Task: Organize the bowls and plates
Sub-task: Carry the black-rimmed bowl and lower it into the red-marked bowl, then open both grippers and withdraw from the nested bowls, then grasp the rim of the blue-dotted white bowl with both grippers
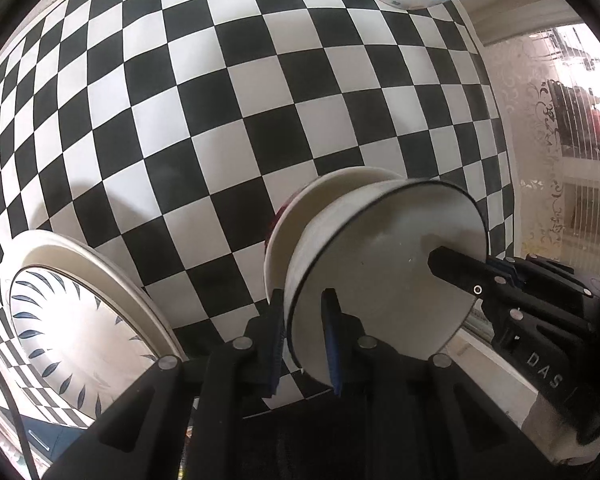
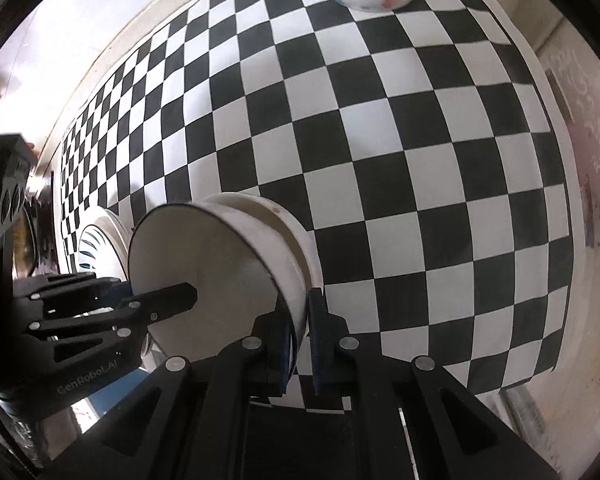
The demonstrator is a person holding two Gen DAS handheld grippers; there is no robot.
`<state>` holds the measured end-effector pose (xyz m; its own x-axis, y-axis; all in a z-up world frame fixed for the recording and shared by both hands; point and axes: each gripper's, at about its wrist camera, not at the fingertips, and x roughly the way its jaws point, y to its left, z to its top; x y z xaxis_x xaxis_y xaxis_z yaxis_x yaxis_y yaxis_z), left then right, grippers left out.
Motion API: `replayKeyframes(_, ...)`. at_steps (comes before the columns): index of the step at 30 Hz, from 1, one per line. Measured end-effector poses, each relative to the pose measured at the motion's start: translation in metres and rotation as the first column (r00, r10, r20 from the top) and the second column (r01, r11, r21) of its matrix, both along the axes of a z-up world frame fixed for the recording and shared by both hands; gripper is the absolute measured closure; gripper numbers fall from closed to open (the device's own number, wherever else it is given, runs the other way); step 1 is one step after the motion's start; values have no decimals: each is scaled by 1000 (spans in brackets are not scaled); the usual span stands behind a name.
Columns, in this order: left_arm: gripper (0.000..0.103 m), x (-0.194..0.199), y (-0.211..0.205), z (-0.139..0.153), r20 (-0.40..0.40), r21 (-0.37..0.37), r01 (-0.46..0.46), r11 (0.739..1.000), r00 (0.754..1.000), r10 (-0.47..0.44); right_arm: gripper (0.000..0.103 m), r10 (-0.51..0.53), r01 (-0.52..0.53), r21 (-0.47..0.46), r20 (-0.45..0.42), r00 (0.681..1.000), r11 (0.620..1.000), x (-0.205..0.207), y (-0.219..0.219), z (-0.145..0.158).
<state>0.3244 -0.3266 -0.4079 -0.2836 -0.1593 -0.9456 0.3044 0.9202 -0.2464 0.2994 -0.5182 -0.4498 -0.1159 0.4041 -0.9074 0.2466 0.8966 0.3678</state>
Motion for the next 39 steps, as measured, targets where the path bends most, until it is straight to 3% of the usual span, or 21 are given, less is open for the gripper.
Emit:
replayKeyframes(6, 87, 5, 13, 2, -29, -25, -34, 999, 999, 33, 93, 5, -5, 1, -8, 1000, 1000, -2, -4, -1)
replayKeyframes(10, 87, 2, 17, 6, 2, 15, 6, 1000, 1000, -6, 93, 18, -18, -1, -2, 1000, 1000, -3, -2, 2)
replayKeyframes(18, 87, -2, 20, -2, -17, 20, -8, 1000, 1000, 8, 93, 17, -17, 10, -8, 1000, 1000, -3, 3, 0)
replayKeyframes(21, 87, -3, 21, 8, 2, 14, -10, 1000, 1000, 10, 93, -15, 16, 42, -26, 1000, 999, -1, -4, -1)
replayKeyframes(24, 87, 1, 19, 31, 66, 26, -2, 1000, 998, 1, 93, -13, 14, 59, -23, 1000, 998, 4, -11, 4)
replayKeyframes(27, 82, 17, 14, 60, 138, -8, -30, 1000, 990, 31, 93, -26, 25, 68, 18, 999, 997, 17, -23, 17)
replayKeyframes(29, 77, 31, 8, 69, 154, -39, -49, 998, 987, 54, 83, -41, 38, 67, 48, 998, 997, 27, -34, 24)
replayKeyframes(31, 76, 53, 0, 74, 159, -56, -74, 996, 984, 82, 42, -69, 63, 69, 91, 993, 996, 41, -49, 32)
replayKeyframes(33, 76, 71, -7, 77, 155, -79, -98, 992, 982, 109, 17, -90, 81, 75, 129, 988, 994, 55, -63, 38)
replayKeyframes(39, 76, 141, -44, 74, 170, -116, -135, 984, 973, 154, 17, -189, 186, 36, 197, 962, 982, 110, -116, 40)
